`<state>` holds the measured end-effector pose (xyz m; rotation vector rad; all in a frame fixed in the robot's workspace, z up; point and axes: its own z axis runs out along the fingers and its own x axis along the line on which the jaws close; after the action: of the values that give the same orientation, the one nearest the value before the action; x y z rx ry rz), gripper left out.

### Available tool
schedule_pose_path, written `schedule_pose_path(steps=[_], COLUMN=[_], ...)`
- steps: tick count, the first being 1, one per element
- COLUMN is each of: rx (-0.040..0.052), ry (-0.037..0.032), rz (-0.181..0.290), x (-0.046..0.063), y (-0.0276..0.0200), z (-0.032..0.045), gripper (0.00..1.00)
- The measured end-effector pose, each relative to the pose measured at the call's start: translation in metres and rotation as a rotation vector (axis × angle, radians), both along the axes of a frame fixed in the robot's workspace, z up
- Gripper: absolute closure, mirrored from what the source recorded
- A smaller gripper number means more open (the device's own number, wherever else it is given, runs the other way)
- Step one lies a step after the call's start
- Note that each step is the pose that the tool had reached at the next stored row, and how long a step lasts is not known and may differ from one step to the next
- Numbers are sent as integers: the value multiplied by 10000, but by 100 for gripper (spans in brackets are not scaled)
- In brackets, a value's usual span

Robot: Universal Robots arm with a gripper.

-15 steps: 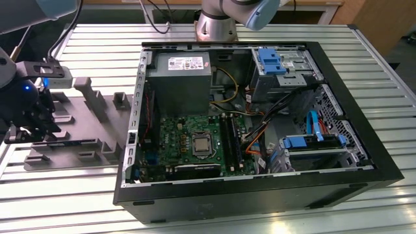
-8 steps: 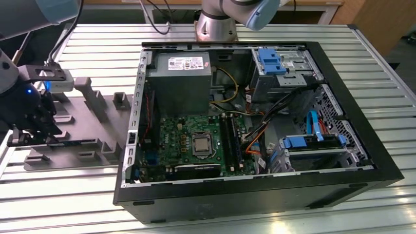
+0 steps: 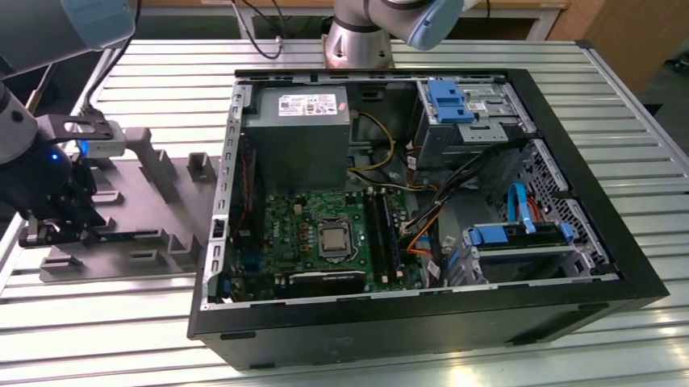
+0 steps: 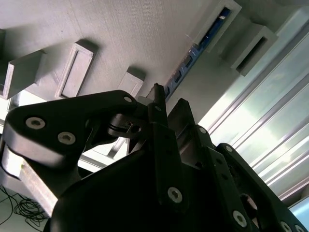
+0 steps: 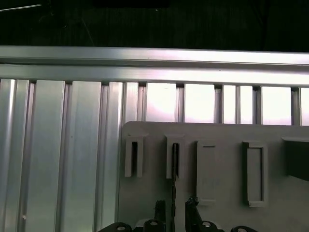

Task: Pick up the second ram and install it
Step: 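Pick up the second ram and move it above second insertion slot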

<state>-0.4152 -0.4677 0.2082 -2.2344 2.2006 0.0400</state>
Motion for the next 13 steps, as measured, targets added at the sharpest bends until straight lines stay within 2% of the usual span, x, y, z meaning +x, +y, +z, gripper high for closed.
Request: schedule_pose_path(steps=[7,13], rx=[1,0], ry=[-2,0], rz=[3,4], x=[0,0], y=[0,0], z=[-16,-77], gripper=[70,70])
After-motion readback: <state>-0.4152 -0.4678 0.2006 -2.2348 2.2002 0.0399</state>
